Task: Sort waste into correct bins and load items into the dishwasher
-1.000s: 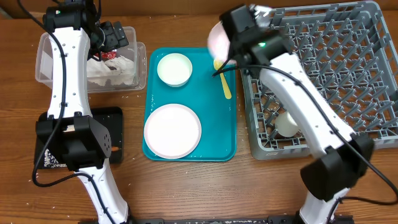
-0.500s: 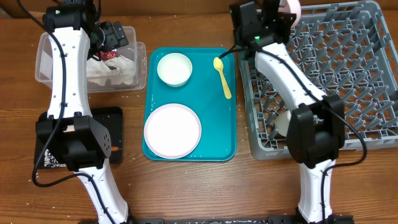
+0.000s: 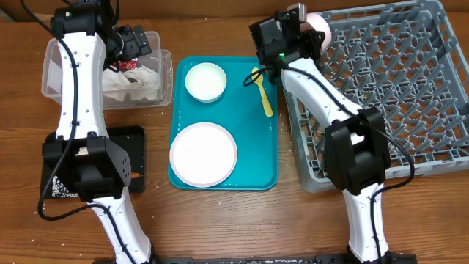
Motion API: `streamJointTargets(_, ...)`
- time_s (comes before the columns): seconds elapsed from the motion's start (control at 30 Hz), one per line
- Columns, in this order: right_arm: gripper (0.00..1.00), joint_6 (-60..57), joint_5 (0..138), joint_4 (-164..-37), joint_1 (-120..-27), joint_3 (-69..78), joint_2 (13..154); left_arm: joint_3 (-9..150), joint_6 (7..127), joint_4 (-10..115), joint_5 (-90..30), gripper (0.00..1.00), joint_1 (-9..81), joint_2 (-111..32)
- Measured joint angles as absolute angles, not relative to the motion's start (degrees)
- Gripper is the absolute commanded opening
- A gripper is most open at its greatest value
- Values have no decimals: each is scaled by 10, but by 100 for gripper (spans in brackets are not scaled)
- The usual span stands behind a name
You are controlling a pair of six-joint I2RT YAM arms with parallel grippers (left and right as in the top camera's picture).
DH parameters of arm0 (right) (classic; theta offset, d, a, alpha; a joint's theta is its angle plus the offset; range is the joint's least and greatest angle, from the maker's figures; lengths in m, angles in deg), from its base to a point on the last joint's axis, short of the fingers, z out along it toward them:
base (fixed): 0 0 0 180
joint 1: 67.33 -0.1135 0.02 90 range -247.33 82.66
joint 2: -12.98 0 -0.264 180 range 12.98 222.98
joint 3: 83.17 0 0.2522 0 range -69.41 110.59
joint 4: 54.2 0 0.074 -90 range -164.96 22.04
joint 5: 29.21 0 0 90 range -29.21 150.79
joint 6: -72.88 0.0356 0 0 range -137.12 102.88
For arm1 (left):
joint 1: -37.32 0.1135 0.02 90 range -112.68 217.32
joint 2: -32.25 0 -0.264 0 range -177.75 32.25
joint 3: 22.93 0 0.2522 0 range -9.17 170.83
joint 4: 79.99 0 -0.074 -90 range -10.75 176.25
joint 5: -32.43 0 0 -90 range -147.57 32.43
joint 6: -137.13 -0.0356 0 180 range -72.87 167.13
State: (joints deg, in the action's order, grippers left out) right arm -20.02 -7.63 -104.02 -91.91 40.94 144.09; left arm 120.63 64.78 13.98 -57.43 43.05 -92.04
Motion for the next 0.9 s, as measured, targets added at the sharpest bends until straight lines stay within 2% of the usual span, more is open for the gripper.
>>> streamJointTargets(0.13, 47, -205, -47, -1071, -943, 409, 1441, 1206, 648, 140, -574, 100, 431, -920)
streamJointTargets(0.17, 56, -205, -41, -1077, -951, 409, 1441, 1206, 648, 140, -574, 100, 431, -920)
streamJointTargets(0.33, 69, -204, -26, -1086, -989, 409, 1441, 1206, 648, 140, -574, 100, 431, -920)
streamJointTargets(0.43, 71, -197, 0, -1114, -993, 410, 1439, 1206, 648, 140, -574, 100, 431, -920)
streamJointTargets(0.5, 74, -175, 63, -1182, -993, 415, 1427, 1206, 648, 140, -574, 100, 431, -920)
streamJointTargets(0.57, 73, -143, 198, -1271, -992, 429, 1399, 1206, 648, 140, -574, 100, 431, -920)
streamJointTargets(0.63, 70, -127, 324, -1303, -992, 436, 1367, 1206, 648, 140, -574, 100, 431, -920)
streamJointTargets(0.77, 70, -69, 588, -1321, -993, 450, 1320, 1206, 648, 140, -574, 100, 431, -920)
streamJointTargets(0.9, 68, -9, 679, -1284, -1003, 390, 1322, 1206, 648, 141, -574, 100, 431, -920)
